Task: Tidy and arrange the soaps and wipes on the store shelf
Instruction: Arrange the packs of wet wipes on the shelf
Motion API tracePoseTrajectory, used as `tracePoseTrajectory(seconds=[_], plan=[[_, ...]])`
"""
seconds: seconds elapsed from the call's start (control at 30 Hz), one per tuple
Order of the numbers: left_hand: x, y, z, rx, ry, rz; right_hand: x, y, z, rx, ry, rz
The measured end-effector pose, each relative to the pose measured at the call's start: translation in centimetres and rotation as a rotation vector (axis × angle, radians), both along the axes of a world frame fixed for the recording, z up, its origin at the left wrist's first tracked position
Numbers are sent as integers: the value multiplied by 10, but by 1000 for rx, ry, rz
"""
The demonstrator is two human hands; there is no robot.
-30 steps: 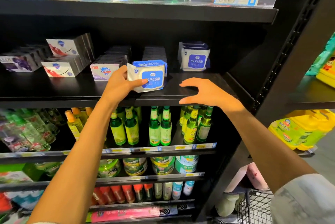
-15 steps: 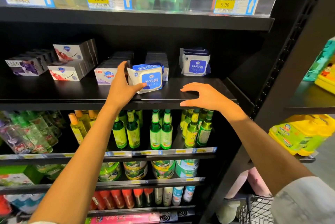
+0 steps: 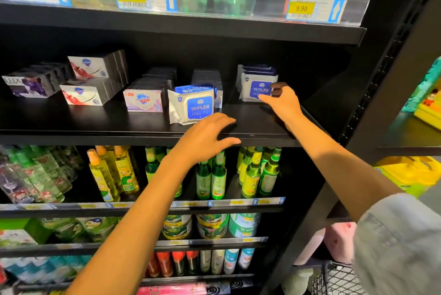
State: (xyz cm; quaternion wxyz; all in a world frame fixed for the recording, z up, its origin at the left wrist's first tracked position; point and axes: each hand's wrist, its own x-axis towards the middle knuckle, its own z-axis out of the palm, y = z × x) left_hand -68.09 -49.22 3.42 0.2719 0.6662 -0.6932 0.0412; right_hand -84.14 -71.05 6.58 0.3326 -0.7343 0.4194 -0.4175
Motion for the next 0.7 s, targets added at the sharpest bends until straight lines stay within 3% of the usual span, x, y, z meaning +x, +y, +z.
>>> tracePoseTrajectory(seconds=[0.13, 0.37, 0.57, 0.7], plan=[[2, -14, -5, 41, -113, 54, 11, -27, -1, 10, 15, -55], [4, -18, -9, -9, -87, 67, 29, -54, 3, 154, -93, -6], [3, -17, -8, -1, -77, 85, 40, -97, -22, 108, -86, -16], [2, -16, -8, 0, -71, 90, 36, -53, -7, 125, -123, 8]])
